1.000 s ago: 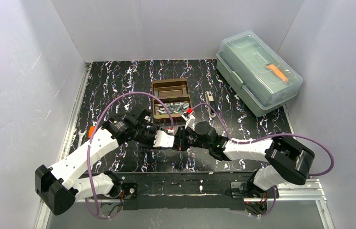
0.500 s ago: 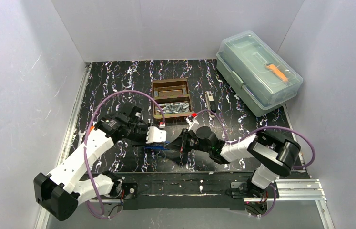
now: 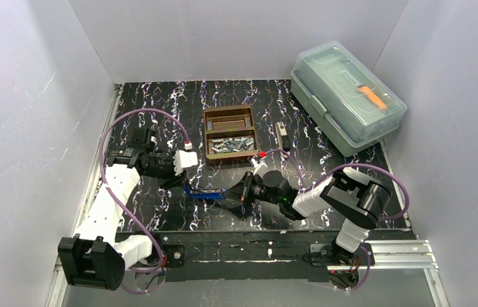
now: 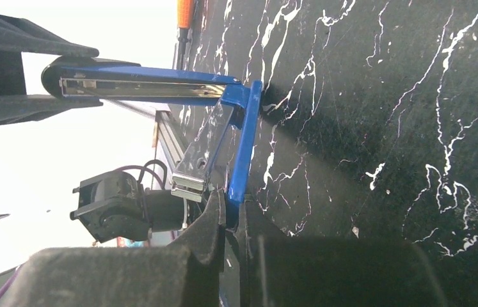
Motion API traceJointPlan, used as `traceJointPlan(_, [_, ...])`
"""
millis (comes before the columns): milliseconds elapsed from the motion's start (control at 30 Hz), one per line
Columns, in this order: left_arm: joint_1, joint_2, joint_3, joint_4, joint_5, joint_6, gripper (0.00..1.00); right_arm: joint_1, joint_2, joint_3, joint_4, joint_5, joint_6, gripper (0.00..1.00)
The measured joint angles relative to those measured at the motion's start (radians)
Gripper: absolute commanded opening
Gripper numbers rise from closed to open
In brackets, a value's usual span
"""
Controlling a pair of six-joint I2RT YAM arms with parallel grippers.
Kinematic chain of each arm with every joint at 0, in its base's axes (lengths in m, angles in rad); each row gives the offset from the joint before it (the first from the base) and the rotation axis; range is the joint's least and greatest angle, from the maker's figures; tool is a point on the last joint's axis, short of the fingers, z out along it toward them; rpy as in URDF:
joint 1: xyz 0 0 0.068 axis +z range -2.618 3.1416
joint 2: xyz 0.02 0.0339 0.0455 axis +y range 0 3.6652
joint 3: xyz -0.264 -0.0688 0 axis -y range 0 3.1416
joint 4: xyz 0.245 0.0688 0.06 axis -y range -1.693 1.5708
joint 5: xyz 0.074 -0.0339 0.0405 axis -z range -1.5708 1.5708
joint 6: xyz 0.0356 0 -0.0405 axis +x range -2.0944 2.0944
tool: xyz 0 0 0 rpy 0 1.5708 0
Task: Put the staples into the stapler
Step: Open the stapler at the center of the board.
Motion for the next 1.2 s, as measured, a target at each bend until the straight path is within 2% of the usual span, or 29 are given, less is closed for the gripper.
traceJointPlan(167, [0.105, 0.052, 0.018, -0.007, 0.018, 0.026, 0.00, -0.003, 0.008, 0.000, 0.003, 0.002, 0.018, 0.01])
traceJointPlan(367, [0.226, 0.113, 0.000, 0.018, -0.080, 0.056, 0.00, -0.005, 0.022, -0.029, 0.006, 0.006, 0.007, 0.01])
traceJointPlan(633, [0.279, 0.161, -0.037, 0.096, -0.148, 0.054, 0.00, -0.003, 0.077, -0.038, 0.061, -0.039, -0.022, 0.01])
traceJointPlan(733, [0.286, 0.201, -0.035, 0.131, -0.164, 0.035, 0.22, -0.003, 0.101, -0.037, 0.076, -0.062, -0.024, 0.01])
traceJointPlan(867, [0.289, 0.252, -0.024, 0.164, -0.183, 0.012, 0.47, -0.003, 0.129, -0.037, 0.103, -0.091, -0.023, 0.01])
traceJointPlan(900, [0.290, 0.266, -0.024, 0.180, -0.190, -0.002, 0.57, -0.003, 0.139, -0.037, 0.112, -0.100, -0.021, 0.01])
traceJointPlan(933, [0.291, 0.276, -0.024, 0.198, -0.196, -0.017, 0.60, -0.003, 0.146, -0.037, 0.116, -0.111, -0.020, 0.01])
traceJointPlan(1000, [0.291, 0.298, -0.023, 0.254, -0.213, -0.053, 0.74, 0.003, 0.163, -0.037, 0.128, -0.132, -0.019, 0.01])
traceJointPlan(1133, [0.273, 0.312, -0.024, 0.338, -0.252, -0.113, 0.92, 0.007, 0.183, -0.032, 0.137, -0.165, -0.015, 0.01])
traceJointPlan(1200, [0.253, 0.313, -0.026, 0.370, -0.273, -0.144, 0.93, 0.007, 0.193, -0.028, 0.139, -0.177, -0.013, 0.01])
